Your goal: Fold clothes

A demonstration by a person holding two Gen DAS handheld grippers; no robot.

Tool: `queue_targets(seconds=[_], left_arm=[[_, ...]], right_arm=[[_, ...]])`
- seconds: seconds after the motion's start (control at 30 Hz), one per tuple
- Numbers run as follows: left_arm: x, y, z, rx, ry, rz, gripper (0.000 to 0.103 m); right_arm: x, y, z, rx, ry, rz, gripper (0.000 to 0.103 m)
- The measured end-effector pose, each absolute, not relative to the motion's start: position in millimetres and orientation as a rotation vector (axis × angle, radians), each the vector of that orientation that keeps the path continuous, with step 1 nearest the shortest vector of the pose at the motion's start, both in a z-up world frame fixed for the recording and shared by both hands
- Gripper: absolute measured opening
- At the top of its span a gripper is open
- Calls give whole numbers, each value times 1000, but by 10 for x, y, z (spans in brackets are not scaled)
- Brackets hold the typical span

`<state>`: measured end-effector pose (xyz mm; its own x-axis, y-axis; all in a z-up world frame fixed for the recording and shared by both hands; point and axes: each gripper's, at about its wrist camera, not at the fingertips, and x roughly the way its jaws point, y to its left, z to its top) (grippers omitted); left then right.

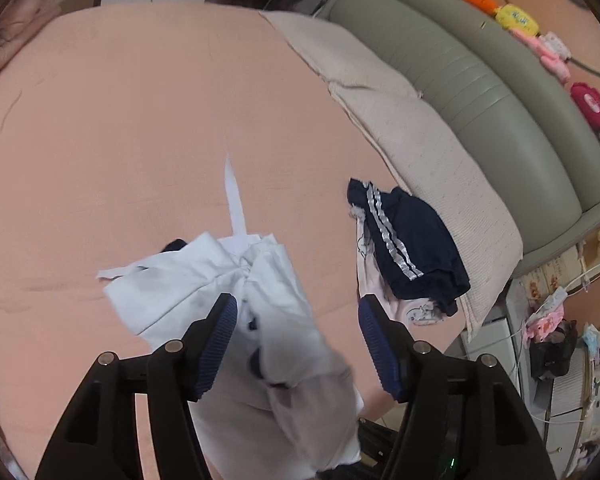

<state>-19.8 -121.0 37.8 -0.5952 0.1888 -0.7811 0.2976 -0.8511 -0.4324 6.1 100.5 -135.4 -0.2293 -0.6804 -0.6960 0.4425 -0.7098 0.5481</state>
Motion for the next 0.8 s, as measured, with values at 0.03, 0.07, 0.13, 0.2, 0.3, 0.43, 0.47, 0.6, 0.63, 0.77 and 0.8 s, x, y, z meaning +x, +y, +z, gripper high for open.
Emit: queue_targets(seconds=[0.03, 0.07, 0.13, 0.2, 0.3, 0.43, 0.47, 0.6, 0.63, 0.77, 0.8], left_arm=[[-126, -1244, 362, 1362, 852, -2613, 62], [-45, -1278, 318, 1343, 885, -2603, 62], [123, -1389, 176, 1323, 1017, -2562, 64], [255, -1488, -41, 1330, 1146, -2504, 66], [406, -1587, -378, 1369, 1259, -2381, 66], [536, -1626, -556, 1363, 1344, -2324, 66], [549, -1618, -559, 1358, 1355, -2326, 66], [470, -1499, -554, 1401, 1327, -2353, 66], [445, -1463, -562, 1417, 1323, -2357, 66], [333, -1286, -618, 1483, 1310, -2365, 66], [308, -1255, -644, 1498, 1289, -2360, 66]], right_arm=[[53, 1025, -1365, 1301, -325, -1985, 10], [36, 1050, -1381, 1309, -354, -1969, 10], [-18, 1094, -1415, 1330, -405, -1940, 10], [-49, 1161, -1427, 1357, -461, -1905, 10], [-88, 1288, -1446, 1397, -568, -1853, 13], [-127, 1450, -1470, 1445, -670, -1792, 17], [-118, 1480, -1429, 1442, -650, -1810, 18], [-101, 1562, -1307, 1404, -629, -1863, 39], [-108, 1571, -1314, 1406, -653, -1852, 39], [-83, 1553, -1370, 1410, -703, -1801, 39], [-71, 1542, -1390, 1412, -712, -1792, 39]])
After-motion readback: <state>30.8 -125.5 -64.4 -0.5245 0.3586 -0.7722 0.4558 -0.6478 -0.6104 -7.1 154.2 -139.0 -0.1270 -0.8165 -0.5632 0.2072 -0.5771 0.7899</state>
